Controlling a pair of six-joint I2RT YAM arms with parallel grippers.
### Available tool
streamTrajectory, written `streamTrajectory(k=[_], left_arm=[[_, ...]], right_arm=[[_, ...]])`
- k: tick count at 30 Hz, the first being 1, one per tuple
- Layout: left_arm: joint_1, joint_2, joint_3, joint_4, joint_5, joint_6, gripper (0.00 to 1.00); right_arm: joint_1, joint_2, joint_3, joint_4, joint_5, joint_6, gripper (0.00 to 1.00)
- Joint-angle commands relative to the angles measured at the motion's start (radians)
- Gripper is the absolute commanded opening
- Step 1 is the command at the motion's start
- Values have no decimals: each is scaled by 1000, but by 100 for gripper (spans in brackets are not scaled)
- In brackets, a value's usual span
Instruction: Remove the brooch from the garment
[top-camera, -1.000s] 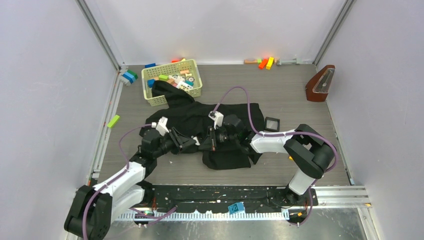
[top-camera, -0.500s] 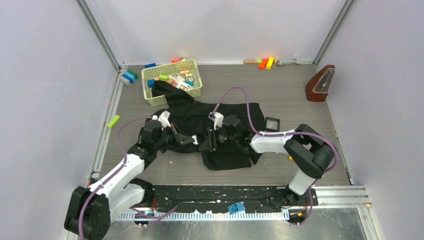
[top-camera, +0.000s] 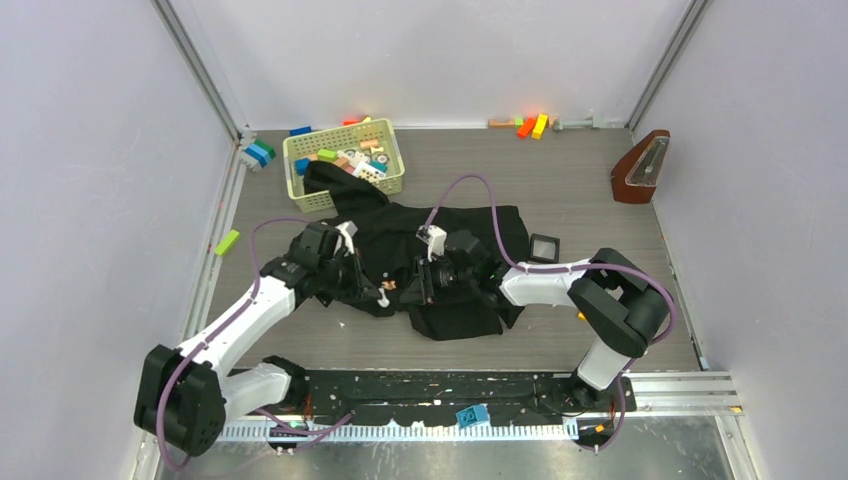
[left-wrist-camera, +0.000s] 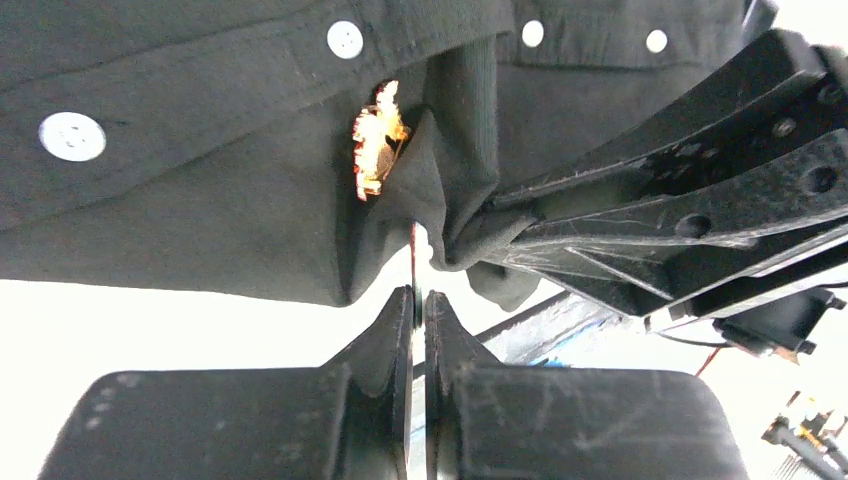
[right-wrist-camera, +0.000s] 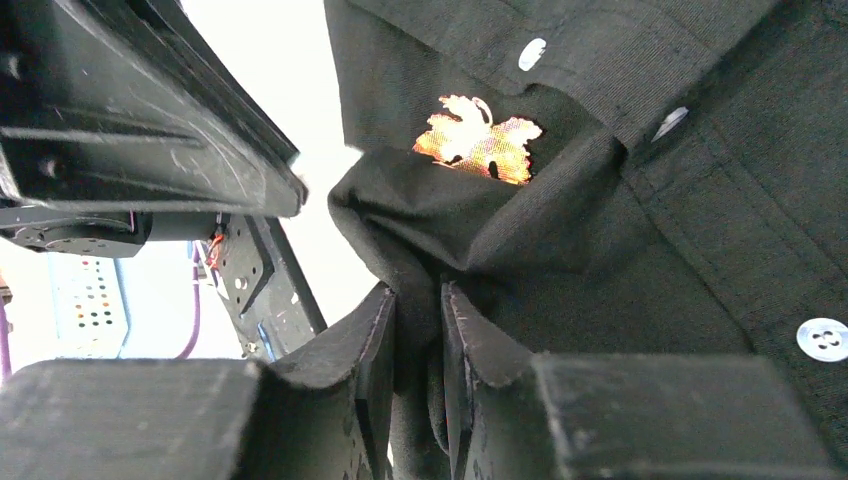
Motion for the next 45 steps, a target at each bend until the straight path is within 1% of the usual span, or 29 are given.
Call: streamTrajectory(k=[1,5,6,7,8,10,13,15,16,19,20,21,22,23,24,26,27,29,31,35,38,41,42,44,45], left_arm=[[-60,60,71,-92,1,78,0],[-100,130,88,-87,14,100,0],[-105,144,92,-92,18,110,0],[-106,156,98,-105,23,123,0],[-108,165,105,-121,28,139,0],[-109,175,114,-161,32,164,0],[-128,175,104,-142,85,157,0],[-135,171,96,-124,120,152,0],[-137,166,88,-109,142,151,0],[-136,144,74,-59,228,137,0],[-136,139,75,-50,245,133,0],[-136,134,78,-43,259,133,0],[-136,127,81,-32,280,130,0],[-135,120,81,-18,296,124,0],[-133,106,84,-5,311,117,0],[-129,74,84,26,333,99,0],[-126,56,86,49,348,91,0],[-110,27,89,77,386,74,0],[-79,12,92,109,432,36,0],[-1,-2,61,311,604,-116,0],[27,-9,58,410,652,-188,0],[31,-7,67,464,675,-226,0],[31,-6,65,485,679,-245,0],[31,-4,54,573,684,-285,0],[31,-3,46,606,681,-308,0]], right_arm=[[2,2,38,44,-19,-16,27],[2,2,35,50,-20,-16,27],[2,-102,33,51,-18,-16,27],[2,-27,32,55,-13,-13,26],[1,-16,27,54,4,-12,26],[0,-13,21,47,34,-13,26],[-4,-30,12,37,67,-15,26],[-7,-43,7,29,92,-17,31],[-8,-53,2,28,102,-16,37],[-19,-88,-14,31,114,-16,49],[-22,-111,-16,27,118,-17,55],[-31,-124,-14,1,136,-15,58],[-37,-155,-7,-36,151,-10,69],[-50,-172,-5,-54,174,1,73],[-65,-213,-3,-84,181,7,84],[-81,-281,-4,-127,204,23,94],[-84,-307,-8,-143,242,37,95],[-87,-406,-12,-190,307,56,97],[-89,-470,-12,-218,332,56,98],[-90,-595,-20,-249,309,18,99],[-91,-679,-45,-259,287,-3,99],[-91,-753,-73,-241,218,-6,94],[-92,-760,-79,-234,158,-4,93],[-91,-770,-82,-221,96,11,84],[-91,-774,-82,-217,83,16,82]])
